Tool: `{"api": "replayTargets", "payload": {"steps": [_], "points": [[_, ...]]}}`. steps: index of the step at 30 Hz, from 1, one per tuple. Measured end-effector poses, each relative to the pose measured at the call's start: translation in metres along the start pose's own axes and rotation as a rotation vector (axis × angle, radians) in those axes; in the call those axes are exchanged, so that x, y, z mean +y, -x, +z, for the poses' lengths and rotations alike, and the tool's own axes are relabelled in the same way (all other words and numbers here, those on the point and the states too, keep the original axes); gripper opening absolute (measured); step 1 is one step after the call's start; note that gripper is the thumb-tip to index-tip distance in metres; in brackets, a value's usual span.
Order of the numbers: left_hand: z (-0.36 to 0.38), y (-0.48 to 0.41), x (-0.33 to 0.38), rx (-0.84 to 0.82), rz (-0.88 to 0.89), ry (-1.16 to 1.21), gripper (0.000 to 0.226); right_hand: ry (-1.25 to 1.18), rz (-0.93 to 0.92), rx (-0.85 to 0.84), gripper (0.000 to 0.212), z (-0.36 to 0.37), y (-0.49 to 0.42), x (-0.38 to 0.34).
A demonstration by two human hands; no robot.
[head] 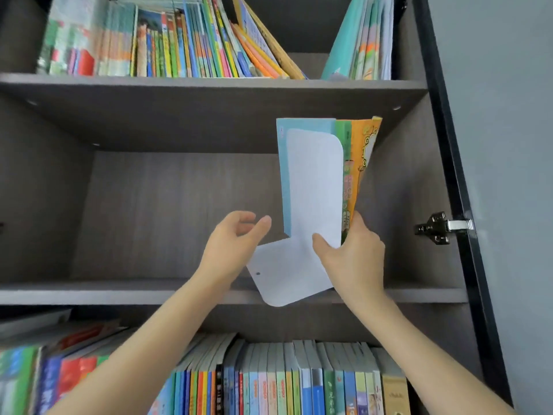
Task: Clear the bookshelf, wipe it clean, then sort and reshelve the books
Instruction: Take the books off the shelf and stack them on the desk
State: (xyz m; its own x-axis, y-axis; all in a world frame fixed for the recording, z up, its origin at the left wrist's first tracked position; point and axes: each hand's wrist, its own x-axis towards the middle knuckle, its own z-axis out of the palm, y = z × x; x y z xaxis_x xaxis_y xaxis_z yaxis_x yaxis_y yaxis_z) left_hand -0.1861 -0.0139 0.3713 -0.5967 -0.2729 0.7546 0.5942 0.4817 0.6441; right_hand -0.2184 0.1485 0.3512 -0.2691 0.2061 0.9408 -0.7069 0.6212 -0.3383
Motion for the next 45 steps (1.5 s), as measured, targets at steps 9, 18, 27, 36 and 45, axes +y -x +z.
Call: {"api": "replayTargets", "payload": {"steps": [9,18,27,36,45], "points": [[-0.159,0.088,0.048,-0.026,0.056,0.007,0.105,-0.777,-0.065,-0.222,0.031,-0.053,0.099,-0.130],[-0.341,0.296,0.113,0.174,-0.307,-0.141,0.099,-1.364,0.130,-0.890,0.029,-0.078,0.234,-0.272],[-0.448,0.544,0.146,0.704,-0.669,-0.090,0.031,-1.512,0.248,-1.690,0.037,-0.127,0.409,-0.403],[-0.520,0.693,0.102,1.249,-0.842,0.000,0.055,-1.394,0.322,-2.102,0.041,-0.113,0.573,-0.504],[-0.596,0.735,0.025,1.441,-0.997,0.175,0.073,-1.228,0.251,-2.209,0.046,-0.039,0.658,-0.573]]}}
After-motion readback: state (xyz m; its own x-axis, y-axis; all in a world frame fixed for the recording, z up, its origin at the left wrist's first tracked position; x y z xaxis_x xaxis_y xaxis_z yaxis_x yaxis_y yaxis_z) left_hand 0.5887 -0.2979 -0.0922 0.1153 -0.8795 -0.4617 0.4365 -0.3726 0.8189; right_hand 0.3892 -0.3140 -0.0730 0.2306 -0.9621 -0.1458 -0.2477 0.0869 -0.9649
